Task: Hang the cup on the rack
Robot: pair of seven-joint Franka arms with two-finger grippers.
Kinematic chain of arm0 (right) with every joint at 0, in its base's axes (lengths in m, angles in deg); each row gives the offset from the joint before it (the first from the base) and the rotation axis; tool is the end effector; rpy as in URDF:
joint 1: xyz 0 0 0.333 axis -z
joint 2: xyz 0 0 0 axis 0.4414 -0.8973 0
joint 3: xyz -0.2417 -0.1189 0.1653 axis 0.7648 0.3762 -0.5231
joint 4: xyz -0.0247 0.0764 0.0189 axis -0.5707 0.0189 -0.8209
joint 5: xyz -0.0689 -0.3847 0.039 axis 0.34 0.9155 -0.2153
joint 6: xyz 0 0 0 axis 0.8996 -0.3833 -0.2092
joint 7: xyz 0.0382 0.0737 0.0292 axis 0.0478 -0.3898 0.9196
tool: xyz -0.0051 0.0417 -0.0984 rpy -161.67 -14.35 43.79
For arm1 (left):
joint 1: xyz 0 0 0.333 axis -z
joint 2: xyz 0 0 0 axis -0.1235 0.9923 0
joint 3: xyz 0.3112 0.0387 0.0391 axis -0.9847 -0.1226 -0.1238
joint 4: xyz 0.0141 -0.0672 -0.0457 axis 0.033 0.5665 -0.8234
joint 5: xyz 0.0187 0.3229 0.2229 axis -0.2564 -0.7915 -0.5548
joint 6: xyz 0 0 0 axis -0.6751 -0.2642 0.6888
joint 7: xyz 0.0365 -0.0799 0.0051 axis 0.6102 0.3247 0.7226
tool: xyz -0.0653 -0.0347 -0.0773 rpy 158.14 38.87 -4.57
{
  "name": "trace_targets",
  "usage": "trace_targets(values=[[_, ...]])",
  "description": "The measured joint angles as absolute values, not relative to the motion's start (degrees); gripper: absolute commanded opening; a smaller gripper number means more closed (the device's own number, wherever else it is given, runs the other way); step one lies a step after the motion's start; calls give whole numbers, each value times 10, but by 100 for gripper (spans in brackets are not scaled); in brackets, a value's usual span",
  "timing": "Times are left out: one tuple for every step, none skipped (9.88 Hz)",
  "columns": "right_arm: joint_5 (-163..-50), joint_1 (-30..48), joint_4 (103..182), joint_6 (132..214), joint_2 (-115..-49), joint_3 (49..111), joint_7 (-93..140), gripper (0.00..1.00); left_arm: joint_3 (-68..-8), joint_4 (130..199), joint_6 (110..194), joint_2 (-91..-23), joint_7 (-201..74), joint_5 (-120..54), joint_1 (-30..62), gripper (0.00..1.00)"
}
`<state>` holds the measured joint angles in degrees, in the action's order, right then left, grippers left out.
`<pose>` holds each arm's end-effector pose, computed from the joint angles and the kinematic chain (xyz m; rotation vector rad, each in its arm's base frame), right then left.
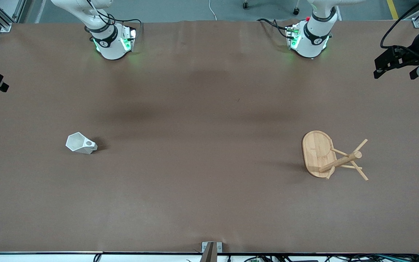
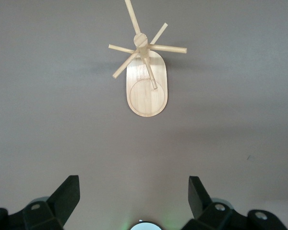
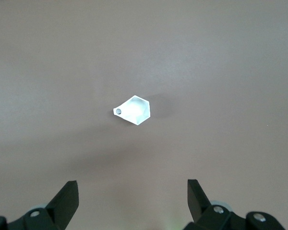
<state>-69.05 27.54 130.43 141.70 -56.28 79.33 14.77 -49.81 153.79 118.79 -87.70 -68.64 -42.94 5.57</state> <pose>0.5288 -0.0602 0.6671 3.1231 -0.2797 0.0060 0.5139 -0.0443 0.6712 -3.1205 0.0892 0.0096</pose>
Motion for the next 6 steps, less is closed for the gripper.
trace_targets(values=[[-690, 275, 1304, 1417, -563, 793, 148, 100, -498, 1538, 1188, -877, -686, -429, 56, 100], [-690, 275, 1304, 1417, -563, 793, 148, 100, -498, 1538, 1188, -877, -686, -429, 56, 100], [-690, 275, 1304, 1417, -563, 793, 148, 100, -498, 1538, 1188, -877, -686, -429, 56, 100], [-690, 275, 1306, 1417, -563, 793, 148, 100, -498, 1538, 1188, -877, -687, -429, 56, 100], [-690, 275, 1313, 1417, -563, 793, 148, 100, -498, 1538, 1188, -877, -687, -429, 56, 100], [-690, 275, 1329, 1422, -563, 793, 148, 100, -498, 1538, 1188, -877, -687, -429, 56, 100]])
